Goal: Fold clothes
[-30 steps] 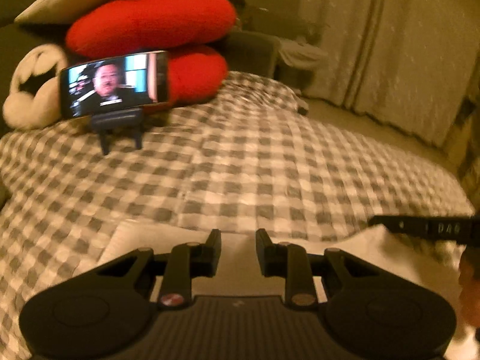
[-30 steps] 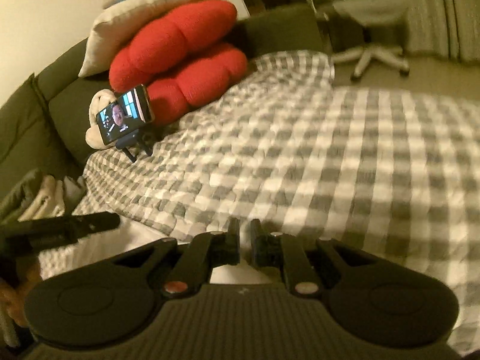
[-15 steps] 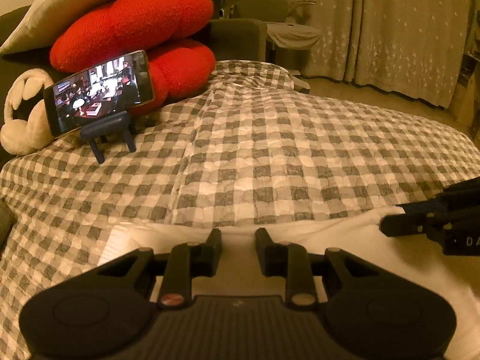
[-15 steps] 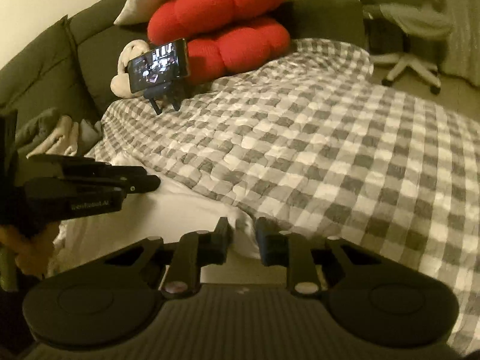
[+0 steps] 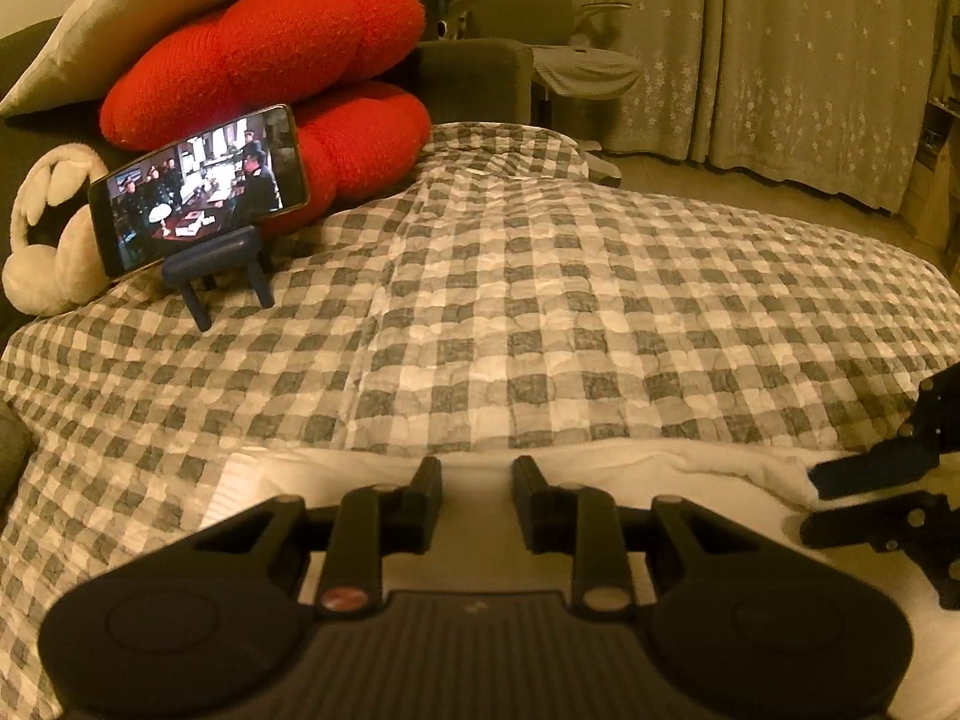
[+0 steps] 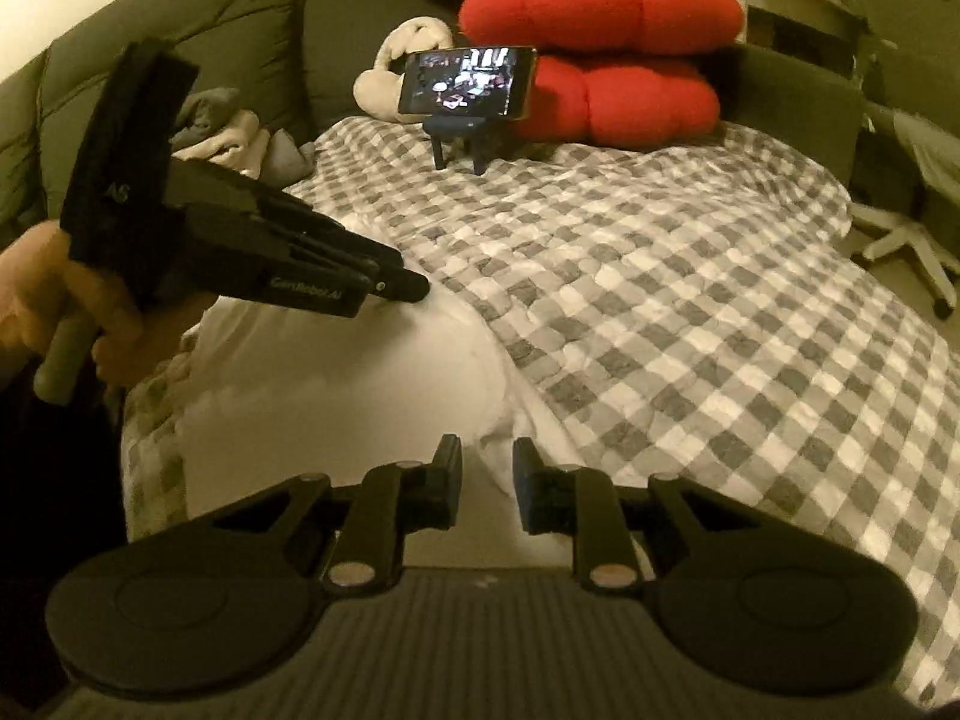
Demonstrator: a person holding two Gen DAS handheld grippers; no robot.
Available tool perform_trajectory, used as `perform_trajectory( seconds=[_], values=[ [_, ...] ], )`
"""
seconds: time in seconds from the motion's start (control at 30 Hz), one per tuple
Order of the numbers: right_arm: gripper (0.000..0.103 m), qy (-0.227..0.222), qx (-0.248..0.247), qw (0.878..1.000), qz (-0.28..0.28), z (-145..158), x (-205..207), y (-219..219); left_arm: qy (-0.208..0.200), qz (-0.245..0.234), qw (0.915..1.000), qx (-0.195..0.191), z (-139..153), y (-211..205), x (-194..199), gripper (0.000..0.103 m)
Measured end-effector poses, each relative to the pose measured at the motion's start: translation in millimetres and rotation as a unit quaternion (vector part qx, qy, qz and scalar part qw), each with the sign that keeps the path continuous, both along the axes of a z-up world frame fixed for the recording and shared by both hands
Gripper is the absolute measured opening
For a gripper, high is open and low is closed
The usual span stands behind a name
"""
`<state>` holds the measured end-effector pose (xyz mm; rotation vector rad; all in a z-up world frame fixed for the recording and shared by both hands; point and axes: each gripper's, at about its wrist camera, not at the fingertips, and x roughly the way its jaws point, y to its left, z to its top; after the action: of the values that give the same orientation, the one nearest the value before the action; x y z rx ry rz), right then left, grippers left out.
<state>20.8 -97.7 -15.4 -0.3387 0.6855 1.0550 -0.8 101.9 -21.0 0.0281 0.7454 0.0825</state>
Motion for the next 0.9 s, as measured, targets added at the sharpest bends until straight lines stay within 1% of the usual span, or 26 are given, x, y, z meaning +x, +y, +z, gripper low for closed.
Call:
perform_trajectory(
  seconds=[0.13, 0.2, 0.27, 0.33, 0.37, 0.43, 0.5, 0.53, 0.6, 0.63, 0.7, 0.73, 0.8, 0.9],
  values=[
    [0.024, -0.018, 0.012, 1.000, -0.012, 2, 1, 1, 0.000, 0.000, 1.0000, 0.000, 0, 0, 0, 0.027],
    [0.024, -0.020, 0.025, 0.999, -0.028, 3, 5, 0, 0.000, 0.000, 1.0000, 0.000, 0, 0, 0, 0.027],
    [0.024, -0.001, 0.057, 0.997, -0.047, 5, 13, -6, 0.000, 0.000, 1.0000, 0.000, 0, 0, 0, 0.027],
    [0.025, 0.036, 0.096, 0.992, -0.075, 5, 25, -14, 0.000, 0.000, 1.0000, 0.000, 0, 0, 1, 0.027],
    [0.025, 0.045, 0.098, 0.990, -0.092, 2, 30, -15, 0.000, 0.000, 1.0000, 0.001, 0, 0, 1, 0.027],
    [0.025, 0.056, 0.086, 0.987, -0.120, -6, 39, -14, -0.001, 0.000, 1.0000, 0.000, 0, 0, 1, 0.027],
    [0.027, 0.061, 0.076, 0.988, -0.117, -14, 40, -10, 0.000, 0.001, 1.0000, -0.001, -1, 1, 1, 0.027],
    [0.028, 0.054, 0.074, 0.990, -0.110, -15, 37, -8, 0.000, 0.001, 1.0000, -0.001, 0, 1, 1, 0.027],
    [0.027, 0.028, 0.060, 0.994, -0.081, -13, 27, 0, 0.000, 0.002, 1.0000, -0.002, 0, 1, 1, 0.027],
    [0.025, 0.016, 0.053, 0.996, -0.070, -11, 23, 3, 0.000, 0.003, 1.0000, -0.003, 0, 1, 1, 0.027],
    [0.004, -0.008, 0.044, 0.997, -0.058, -9, 16, 8, 0.000, 0.003, 1.0000, -0.005, 0, 2, 1, 0.027],
    [0.004, -0.017, 0.044, 0.997, -0.059, -7, 15, 9, 0.000, 0.005, 1.0000, -0.008, 0, 2, 1, 0.028],
    [0.000, -0.035, 0.044, 0.997, -0.060, -5, 12, 10, 0.000, 0.014, 0.9996, -0.025, 0, 8, 2, 0.029],
    [0.000, -0.051, 0.054, 0.994, -0.081, 0, 16, 4, 0.001, 0.027, 0.9984, -0.050, 1, 17, 3, 0.030]
  ],
)
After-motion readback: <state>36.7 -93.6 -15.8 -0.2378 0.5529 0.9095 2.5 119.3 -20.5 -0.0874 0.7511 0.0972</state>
